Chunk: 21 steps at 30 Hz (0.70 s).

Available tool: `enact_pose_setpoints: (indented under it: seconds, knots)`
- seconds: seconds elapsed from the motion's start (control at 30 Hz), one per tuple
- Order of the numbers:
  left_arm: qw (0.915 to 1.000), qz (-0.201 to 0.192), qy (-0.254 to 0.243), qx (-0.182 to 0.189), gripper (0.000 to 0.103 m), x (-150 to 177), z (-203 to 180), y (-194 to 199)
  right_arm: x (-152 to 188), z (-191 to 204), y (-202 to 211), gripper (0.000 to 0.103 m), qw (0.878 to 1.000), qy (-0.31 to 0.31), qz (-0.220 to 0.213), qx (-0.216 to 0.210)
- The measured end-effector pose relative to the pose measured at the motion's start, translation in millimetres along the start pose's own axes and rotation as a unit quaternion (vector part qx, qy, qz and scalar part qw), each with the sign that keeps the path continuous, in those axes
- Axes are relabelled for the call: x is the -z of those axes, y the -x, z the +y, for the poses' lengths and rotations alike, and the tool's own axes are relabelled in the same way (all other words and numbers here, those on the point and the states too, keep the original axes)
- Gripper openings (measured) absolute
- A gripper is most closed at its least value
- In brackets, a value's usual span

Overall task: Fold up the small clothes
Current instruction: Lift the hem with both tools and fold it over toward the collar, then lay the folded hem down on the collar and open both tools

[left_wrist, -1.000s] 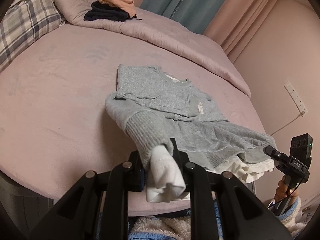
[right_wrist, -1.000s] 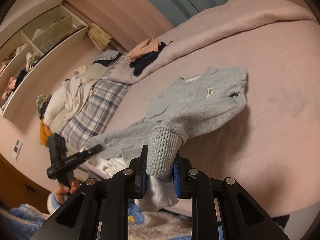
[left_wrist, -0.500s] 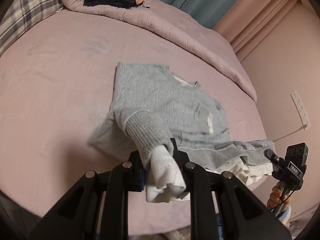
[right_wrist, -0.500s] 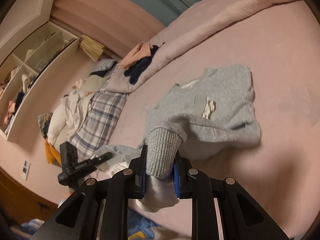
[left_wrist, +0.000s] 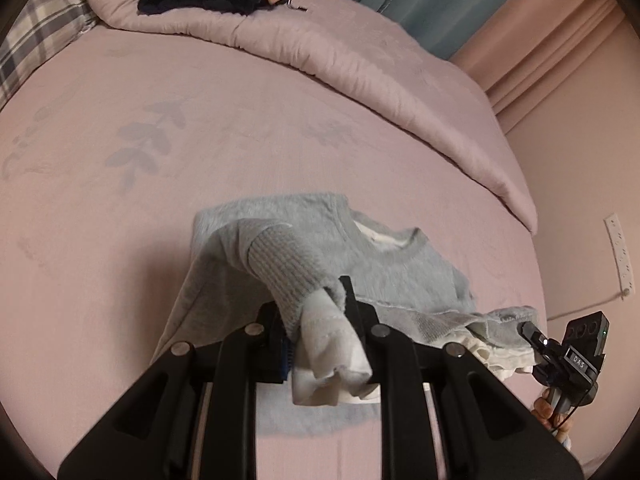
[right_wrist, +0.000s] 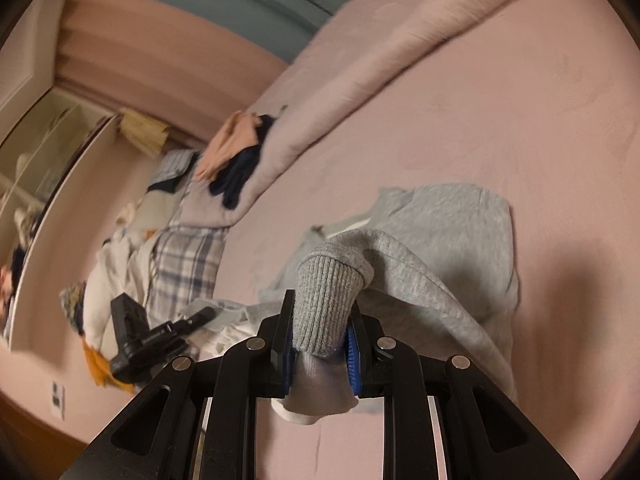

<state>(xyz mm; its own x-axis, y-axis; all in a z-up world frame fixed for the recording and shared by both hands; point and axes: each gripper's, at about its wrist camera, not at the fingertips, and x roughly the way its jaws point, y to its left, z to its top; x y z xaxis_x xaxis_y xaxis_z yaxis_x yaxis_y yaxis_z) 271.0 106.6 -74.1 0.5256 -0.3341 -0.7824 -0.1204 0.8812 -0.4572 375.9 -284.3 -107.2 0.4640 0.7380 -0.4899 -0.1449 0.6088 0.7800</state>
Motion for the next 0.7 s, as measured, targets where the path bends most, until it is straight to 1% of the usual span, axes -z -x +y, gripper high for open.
enact_pose_setpoints:
  seconds: [0.13,0.27,0.4,0.47,0.5,0.57,0.63,0.7]
  knots:
    - [0.9997,0.018,0.005,-0.017,0.018,-18.1,0.7,-31.2,-21.0,-20.8,-24.3,0.022,0.999,-0.041,0.016,0.012]
    - [0.9988,0.037,0.016,-0.027,0.018,-35.3,7.9,-55.8,-34.0,-35.0,-39.6,0.022,0.998,-0.065,0.021,0.016]
    - [0.9962,0.067,0.046,-0.031,0.019,-46.5,20.1,-81.9,-41.2,-54.4,-55.3,0.022,0.993,-0.11,0.037,0.025]
    - [0.9938,0.076,0.077,-0.028,0.022,-51.1,28.6,-94.0,-41.5,-67.2,-63.1,0.023,0.988,-0.145,0.047,0.039]
    - [0.9925,0.078,0.091,-0.025,0.021,-52.9,33.1,-98.0,-41.1,-73.4,-65.7,0.024,0.985,-0.162,0.049,0.04]
    - [0.9887,0.083,0.124,-0.013,0.024,-54.9,42.8,-104.8,-42.7,-82.8,-68.1,0.03,0.98,-0.19,0.051,0.044]
    - [0.9868,0.085,0.137,-0.008,0.025,-55.3,48.6,-106.4,-40.5,-92.3,-67.3,0.033,0.972,-0.227,0.051,0.039]
    - [0.9865,0.087,0.138,-0.004,0.028,-56.2,51.1,-105.4,-40.4,-96.0,-64.3,0.036,0.967,-0.247,0.051,0.031]
